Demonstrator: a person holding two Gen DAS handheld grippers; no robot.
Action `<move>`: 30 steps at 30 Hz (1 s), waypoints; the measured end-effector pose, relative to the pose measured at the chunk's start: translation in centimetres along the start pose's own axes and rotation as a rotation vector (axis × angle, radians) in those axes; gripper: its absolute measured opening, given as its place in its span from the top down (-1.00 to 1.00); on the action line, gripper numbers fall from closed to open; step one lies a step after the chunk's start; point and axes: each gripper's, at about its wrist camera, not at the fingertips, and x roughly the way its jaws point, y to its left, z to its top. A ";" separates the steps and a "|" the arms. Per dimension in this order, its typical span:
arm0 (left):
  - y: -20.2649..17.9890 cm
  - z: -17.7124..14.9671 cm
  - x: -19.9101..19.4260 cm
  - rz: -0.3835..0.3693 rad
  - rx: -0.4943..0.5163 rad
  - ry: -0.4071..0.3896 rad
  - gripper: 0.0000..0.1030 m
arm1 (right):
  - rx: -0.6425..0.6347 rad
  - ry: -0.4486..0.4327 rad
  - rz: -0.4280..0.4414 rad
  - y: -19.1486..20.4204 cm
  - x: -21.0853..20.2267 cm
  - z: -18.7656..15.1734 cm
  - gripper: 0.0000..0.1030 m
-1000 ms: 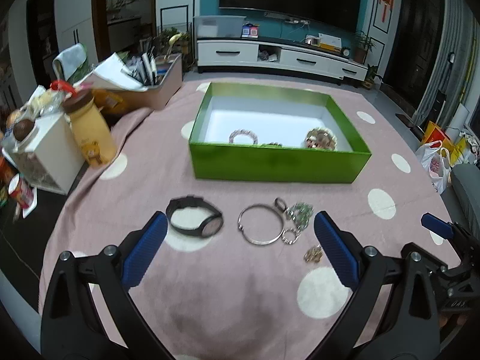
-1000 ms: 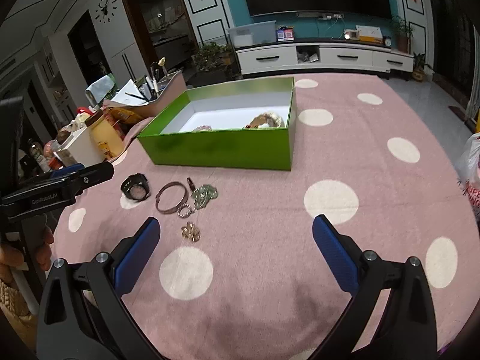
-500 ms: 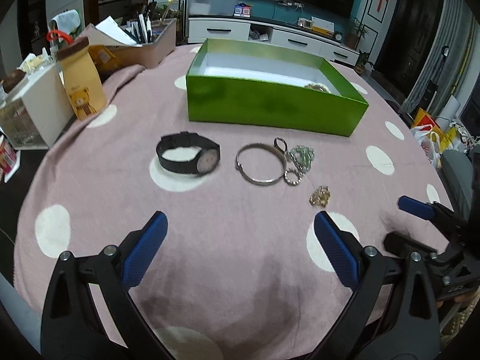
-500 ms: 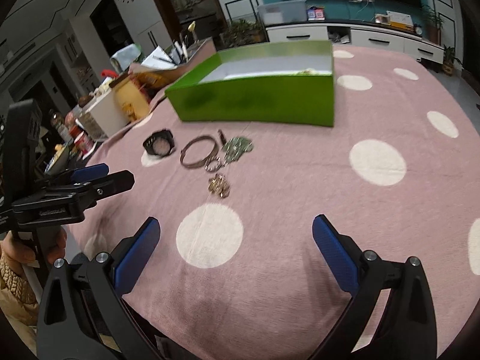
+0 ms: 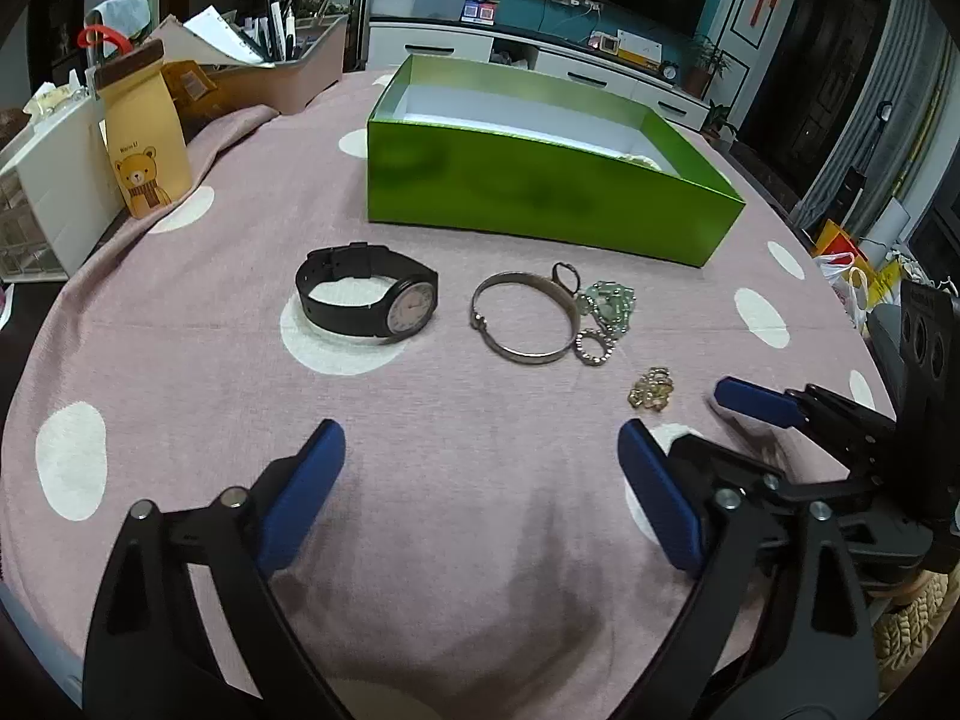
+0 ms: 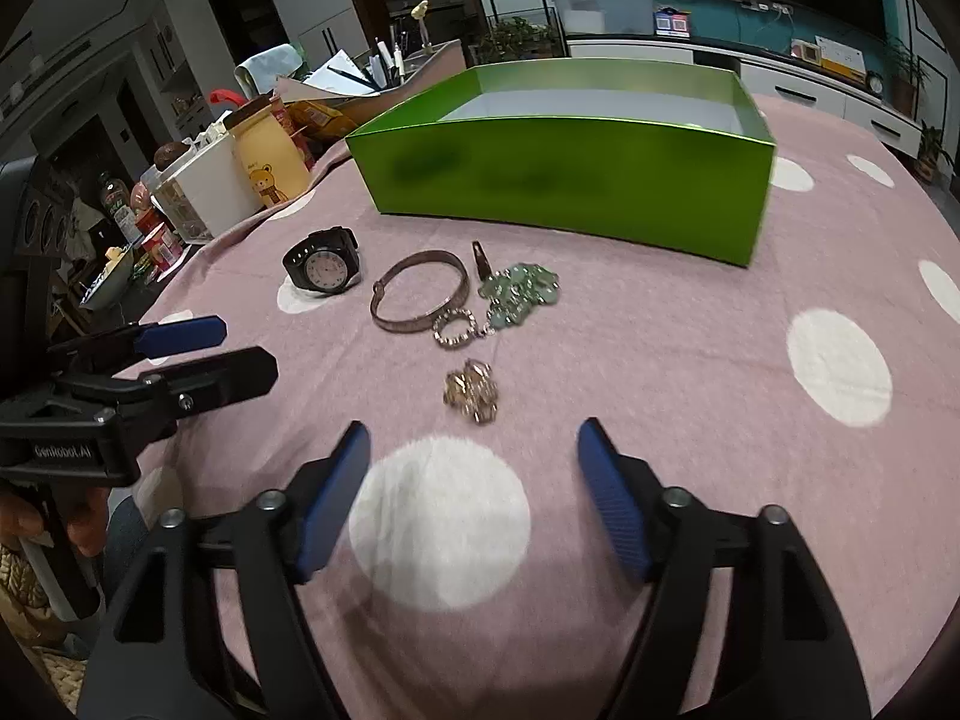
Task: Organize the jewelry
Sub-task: 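Grasp the gold earrings with the right tool while the left tool grasps the small silver ring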
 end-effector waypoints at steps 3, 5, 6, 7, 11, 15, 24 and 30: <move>0.1 0.1 0.3 -0.004 0.003 0.004 -0.70 | -0.020 0.006 -0.003 0.3 0.9 0.6 -0.10; 0.0 0.2 0.5 -0.008 0.009 0.005 -0.67 | -0.035 0.011 -0.010 0.6 1.4 0.8 0.01; 0.0 0.2 0.5 -0.011 0.011 0.006 -0.64 | -0.042 0.014 -0.016 0.6 1.7 0.9 0.10; 0.0 0.3 0.6 -0.017 0.015 0.006 -0.63 | -0.048 0.016 -0.021 0.7 1.9 1.0 0.14; -0.2 0.5 0.8 -0.040 0.021 0.008 -0.51 | -0.081 0.010 -0.058 1.0 2.3 1.3 0.53; -1.0 0.7 1.1 -0.076 0.031 0.019 -0.34 | -0.050 0.002 -0.072 0.1 2.0 1.3 0.58; -4.7 1.0 3.6 -0.153 0.105 0.066 0.05 | 0.033 -0.040 -0.129 -3.5 -1.5 0.6 0.58; -5.8 1.5 5.7 -0.142 0.118 0.083 0.25 | 0.069 -0.076 -0.137 -4.9 -3.4 0.4 0.58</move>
